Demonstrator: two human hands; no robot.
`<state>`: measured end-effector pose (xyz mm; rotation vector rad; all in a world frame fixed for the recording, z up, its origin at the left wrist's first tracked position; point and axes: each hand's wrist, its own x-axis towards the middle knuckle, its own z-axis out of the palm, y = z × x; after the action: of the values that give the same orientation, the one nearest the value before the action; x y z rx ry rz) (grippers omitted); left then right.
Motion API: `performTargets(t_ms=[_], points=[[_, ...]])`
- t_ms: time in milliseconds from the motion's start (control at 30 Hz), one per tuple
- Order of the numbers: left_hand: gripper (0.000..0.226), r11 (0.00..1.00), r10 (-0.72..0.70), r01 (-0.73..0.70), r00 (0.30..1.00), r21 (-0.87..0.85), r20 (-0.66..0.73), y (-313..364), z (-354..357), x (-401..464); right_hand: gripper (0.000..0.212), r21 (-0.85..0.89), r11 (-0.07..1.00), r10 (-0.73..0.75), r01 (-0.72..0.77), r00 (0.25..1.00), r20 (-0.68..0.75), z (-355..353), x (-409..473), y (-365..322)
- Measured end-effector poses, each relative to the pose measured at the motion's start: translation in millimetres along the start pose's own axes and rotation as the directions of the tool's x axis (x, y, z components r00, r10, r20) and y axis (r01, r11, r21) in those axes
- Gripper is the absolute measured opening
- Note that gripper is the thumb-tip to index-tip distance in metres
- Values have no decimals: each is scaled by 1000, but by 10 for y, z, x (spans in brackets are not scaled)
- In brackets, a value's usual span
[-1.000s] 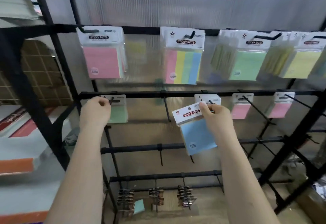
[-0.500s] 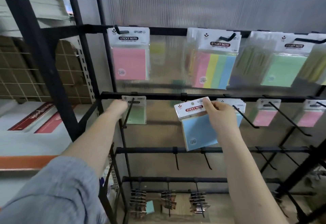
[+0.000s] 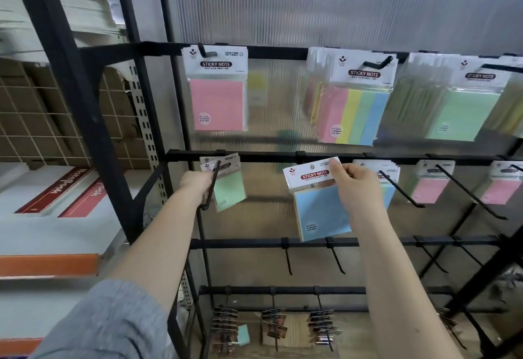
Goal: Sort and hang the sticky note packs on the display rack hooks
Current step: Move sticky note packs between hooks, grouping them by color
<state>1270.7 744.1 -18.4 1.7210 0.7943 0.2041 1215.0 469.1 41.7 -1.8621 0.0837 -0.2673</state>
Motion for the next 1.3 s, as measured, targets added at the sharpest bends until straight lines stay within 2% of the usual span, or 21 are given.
performTargets(t_ms=[133,200,300,400,500,600,733,967,1033,1167,1300], points=[[38,997,-56,62,991,-50,121,-28,9,-62,49,10,1000,1,-1,1000,-3,-9,-49,-6],[43,998,-53,57,991,-26,121,-42,-6,-87,48,11,1000,6,-6,1000,-2,-31,-84,-10],[39,993,-12,27,993,-119,121,-73,-15,-123,46,19,1000,15,-15,1000,-6,-70,-137,-8],[29,994,27,-18,997,-110,72,-128,-32,-216,49,41,999,7,-7,1000,-3,-103,-191,-5],[26,997,7,-5,1000,-80,14,-134,-74,-358,49,50,999,8,-9,1000,13,-151,-238,-13],[40,999,-12,11,1000,-49,-24,-152,-152,-518,52,80,997,-10,8,1000,24,-240,-288,-10],[42,982,118,-107,991,155,-64,-249,-232,-781,41,93,995,-21,18,999,33,-392,-406,-24],[34,944,225,-174,961,280,-162,-364,-322,-1270,30,149,986,56,-69,994,90,-692,-664,45],[31,943,245,-188,951,274,-189,-386,-340,-1425,32,146,986,70,-83,993,91,-755,-720,103],[28,945,283,-237,938,224,-200,-382,-390,-1710,48,195,978,61,-74,996,70,-840,-820,177],[28,943,306,-268,930,196,-204,-334,-406,-1903,38,250,965,67,-80,996,61,-916,-923,191]])
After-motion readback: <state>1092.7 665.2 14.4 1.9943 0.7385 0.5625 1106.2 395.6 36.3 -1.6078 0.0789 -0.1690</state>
